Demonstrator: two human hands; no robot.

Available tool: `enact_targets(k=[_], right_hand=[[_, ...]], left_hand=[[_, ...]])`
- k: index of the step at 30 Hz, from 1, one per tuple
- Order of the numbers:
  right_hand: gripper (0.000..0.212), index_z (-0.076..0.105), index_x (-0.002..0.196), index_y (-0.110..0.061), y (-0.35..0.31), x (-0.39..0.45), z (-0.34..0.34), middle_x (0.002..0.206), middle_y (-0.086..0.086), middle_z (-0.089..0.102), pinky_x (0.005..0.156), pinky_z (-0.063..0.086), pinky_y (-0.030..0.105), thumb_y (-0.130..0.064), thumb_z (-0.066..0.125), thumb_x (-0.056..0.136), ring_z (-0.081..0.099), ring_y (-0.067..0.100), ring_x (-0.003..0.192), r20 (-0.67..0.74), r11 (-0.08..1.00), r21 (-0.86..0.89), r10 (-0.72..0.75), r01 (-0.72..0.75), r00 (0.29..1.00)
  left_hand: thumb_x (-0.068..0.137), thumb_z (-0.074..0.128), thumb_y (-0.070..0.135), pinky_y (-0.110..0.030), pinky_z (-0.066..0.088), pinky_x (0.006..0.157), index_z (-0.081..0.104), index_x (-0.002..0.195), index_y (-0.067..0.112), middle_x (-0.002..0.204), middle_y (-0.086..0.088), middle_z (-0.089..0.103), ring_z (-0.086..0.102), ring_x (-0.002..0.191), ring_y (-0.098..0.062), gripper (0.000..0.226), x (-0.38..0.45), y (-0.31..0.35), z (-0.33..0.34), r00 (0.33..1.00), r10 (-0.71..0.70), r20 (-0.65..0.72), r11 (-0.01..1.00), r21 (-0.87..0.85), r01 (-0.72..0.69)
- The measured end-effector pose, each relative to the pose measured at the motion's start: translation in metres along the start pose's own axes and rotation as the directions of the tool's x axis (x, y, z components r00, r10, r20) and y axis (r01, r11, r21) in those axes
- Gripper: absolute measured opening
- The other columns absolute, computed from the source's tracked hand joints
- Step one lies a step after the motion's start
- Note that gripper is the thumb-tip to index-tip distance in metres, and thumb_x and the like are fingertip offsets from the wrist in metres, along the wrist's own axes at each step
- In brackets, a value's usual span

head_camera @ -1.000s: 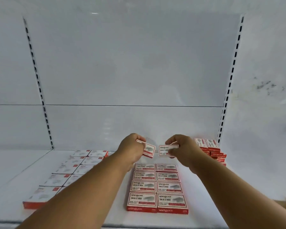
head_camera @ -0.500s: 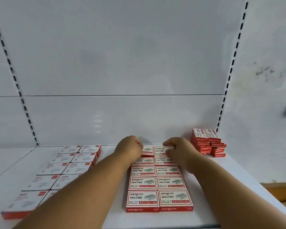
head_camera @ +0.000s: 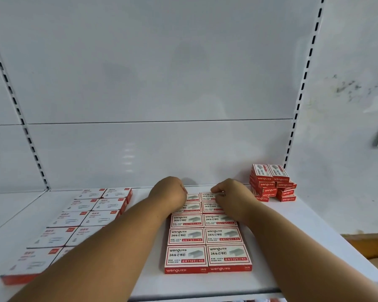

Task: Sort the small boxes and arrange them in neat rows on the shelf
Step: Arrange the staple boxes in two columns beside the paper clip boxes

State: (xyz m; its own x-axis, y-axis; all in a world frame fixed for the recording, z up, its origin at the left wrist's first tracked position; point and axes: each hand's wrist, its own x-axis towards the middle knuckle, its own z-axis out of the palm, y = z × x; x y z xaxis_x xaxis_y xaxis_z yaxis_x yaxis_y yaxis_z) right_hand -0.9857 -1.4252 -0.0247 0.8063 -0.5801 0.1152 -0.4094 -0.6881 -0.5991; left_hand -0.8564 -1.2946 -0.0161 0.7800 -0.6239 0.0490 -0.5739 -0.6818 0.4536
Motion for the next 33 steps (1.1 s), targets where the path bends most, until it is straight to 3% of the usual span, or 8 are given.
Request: enact_targets(k=[4,7,11,16,22,26,30,33], right_hand=[[0.035,0.064,0.126,-0.020,-0.002,-0.002,0.002,0.133,0.001,0.054,0.099,0.043,0.027,-0.018,0.054,0.092,0.053,0.018,0.118,-0.044,0.997,-0.061,-0.045,0.042,0.998],[0.032,0.064,0.123,-0.022,-0.007,-0.006,-0.002,0.132,0.000,0.050,0.105,0.037,0.031,-0.021,0.056,0.092,0.044,0.020,0.125,-0.219,0.995,-0.078,-0.078,0.063,0.973],[0.022,0.068,0.110,-0.021,-0.006,-0.011,-0.023,0.120,-0.003,0.057,0.093,0.048,0.031,-0.017,0.058,0.090,0.056,0.016,0.108,-0.380,0.989,0.001,-0.135,0.146,0.915],[0.023,0.069,0.103,-0.024,0.018,-0.009,-0.083,0.114,-0.005,0.058,0.085,0.039,0.023,-0.010,0.058,0.088,0.057,0.014,0.102,-0.469,0.985,-0.034,-0.164,0.168,0.868],[0.040,0.059,0.125,-0.031,0.069,0.004,-0.135,0.131,0.000,0.057,0.098,0.045,0.035,-0.033,0.067,0.086,0.052,0.025,0.118,-0.192,0.975,-0.223,-0.043,-0.001,0.980],[0.063,0.052,0.135,-0.031,0.097,0.013,-0.141,0.131,0.001,0.058,0.097,0.051,0.039,-0.042,0.076,0.078,0.056,0.024,0.114,0.021,0.997,-0.075,0.000,0.001,1.000],[0.066,0.052,0.135,-0.028,0.109,0.019,-0.149,0.129,-0.001,0.058,0.096,0.051,0.035,-0.042,0.078,0.076,0.057,0.019,0.111,0.073,0.996,-0.015,-0.086,0.087,0.994],[0.075,0.053,0.135,-0.027,0.112,0.020,-0.149,0.126,-0.001,0.055,0.092,0.050,0.030,-0.044,0.082,0.068,0.058,0.017,0.108,0.001,0.983,-0.072,-0.169,0.169,0.986]], left_hand=[[0.089,0.053,0.020,-0.034,0.053,0.082,0.071,0.096,0.024,0.102,0.002,0.069,0.060,0.097,-0.022,0.020,-0.005,0.004,-0.001,0.997,0.052,-0.052,0.987,0.156,-0.044],[0.088,0.053,0.023,-0.036,0.051,0.086,0.068,0.107,0.023,0.106,0.000,0.064,0.053,0.104,-0.024,0.024,-0.013,0.018,-0.003,0.965,0.183,-0.187,0.925,0.365,-0.104],[0.091,0.052,0.022,-0.037,0.051,0.088,0.068,0.109,0.022,0.109,-0.001,0.063,0.054,0.105,-0.024,0.024,-0.017,0.055,-0.005,0.935,0.283,-0.212,0.937,0.269,-0.223],[0.091,0.049,0.020,-0.036,0.051,0.090,0.067,0.108,0.026,0.110,0.001,0.066,0.058,0.104,-0.022,0.025,-0.014,0.103,0.000,0.951,0.288,-0.111,0.957,0.081,-0.280],[0.100,0.048,0.034,-0.028,0.043,0.073,0.059,0.078,0.025,0.101,-0.005,0.068,0.061,0.093,-0.023,0.026,-0.012,0.163,0.012,0.974,0.227,0.029,0.974,-0.005,-0.227],[0.100,0.049,0.041,-0.026,0.037,0.070,0.071,0.103,0.017,0.100,-0.005,0.069,0.062,0.095,-0.023,0.033,-0.001,0.181,0.026,0.986,0.149,0.075,0.985,-0.104,-0.140],[0.093,0.062,0.040,-0.026,0.042,0.070,0.073,0.105,0.016,0.102,-0.005,0.072,0.066,0.095,-0.022,0.028,0.004,0.189,0.035,1.000,0.004,0.031,0.984,-0.177,0.002],[0.088,0.068,0.032,-0.029,0.050,0.072,0.075,0.099,0.011,0.096,-0.005,0.075,0.069,0.088,-0.020,0.026,0.001,0.188,0.038,0.998,-0.060,-0.020,0.970,-0.235,0.054]])
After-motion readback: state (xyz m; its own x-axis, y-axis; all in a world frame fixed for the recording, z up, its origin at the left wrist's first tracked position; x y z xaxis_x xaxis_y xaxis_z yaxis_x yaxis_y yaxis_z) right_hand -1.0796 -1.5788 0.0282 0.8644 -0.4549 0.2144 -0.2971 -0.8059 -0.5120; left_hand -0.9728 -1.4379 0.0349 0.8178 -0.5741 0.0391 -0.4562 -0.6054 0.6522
